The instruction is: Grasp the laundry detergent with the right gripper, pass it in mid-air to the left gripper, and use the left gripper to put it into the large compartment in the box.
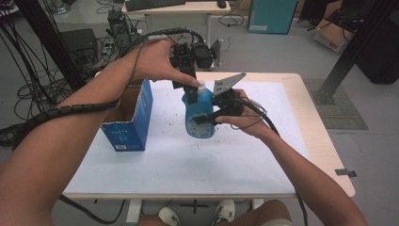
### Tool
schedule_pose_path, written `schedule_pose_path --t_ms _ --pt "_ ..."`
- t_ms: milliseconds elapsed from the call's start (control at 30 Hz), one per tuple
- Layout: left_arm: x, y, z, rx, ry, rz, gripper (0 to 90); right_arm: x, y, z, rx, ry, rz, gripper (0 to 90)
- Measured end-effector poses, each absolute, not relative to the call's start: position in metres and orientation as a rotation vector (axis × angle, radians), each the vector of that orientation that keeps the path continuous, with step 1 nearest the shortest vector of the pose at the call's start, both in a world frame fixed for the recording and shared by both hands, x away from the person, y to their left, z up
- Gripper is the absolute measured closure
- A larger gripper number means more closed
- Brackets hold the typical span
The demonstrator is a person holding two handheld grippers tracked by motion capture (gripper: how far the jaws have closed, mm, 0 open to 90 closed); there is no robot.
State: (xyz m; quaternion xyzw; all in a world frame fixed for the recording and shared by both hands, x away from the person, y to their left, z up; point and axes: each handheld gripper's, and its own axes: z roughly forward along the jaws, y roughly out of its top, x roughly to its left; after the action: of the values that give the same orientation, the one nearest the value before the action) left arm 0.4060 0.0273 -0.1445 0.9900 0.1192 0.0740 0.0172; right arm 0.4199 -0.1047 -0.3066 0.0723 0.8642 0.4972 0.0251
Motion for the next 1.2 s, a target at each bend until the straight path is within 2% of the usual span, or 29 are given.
schedule_pose_path --t_ms 733,767,833,1133,1167,1200 --pt "0.408 0.042 -0.154 3.087 0.347 0.162 5.1 0.416 -0.071 -0.278 0.034 2.657 1.585 44.1" --pt "0.401 0.041 -0.161 2.965 0.506 0.151 5.2 0.416 -0.07 -0.278 0.035 2.657 1.586 44.2" --pt "0.4 0.042 -0.162 2.958 0.511 0.143 5.1 0.416 -0.069 -0.277 0.042 2.659 1.595 44.1" --pt "0.401 0.043 -0.162 2.956 0.51 0.143 5.1 0.416 -0.071 -0.272 0.059 2.654 1.615 44.1" --pt "0.405 0.044 -0.16 3.01 0.441 0.17 5.1 0.417 -0.072 -0.271 0.044 2.65 1.604 44.1" --pt "0.404 0.044 -0.16 3.006 0.447 0.162 5.1 0.418 -0.072 -0.271 0.041 2.651 1.604 44.1"
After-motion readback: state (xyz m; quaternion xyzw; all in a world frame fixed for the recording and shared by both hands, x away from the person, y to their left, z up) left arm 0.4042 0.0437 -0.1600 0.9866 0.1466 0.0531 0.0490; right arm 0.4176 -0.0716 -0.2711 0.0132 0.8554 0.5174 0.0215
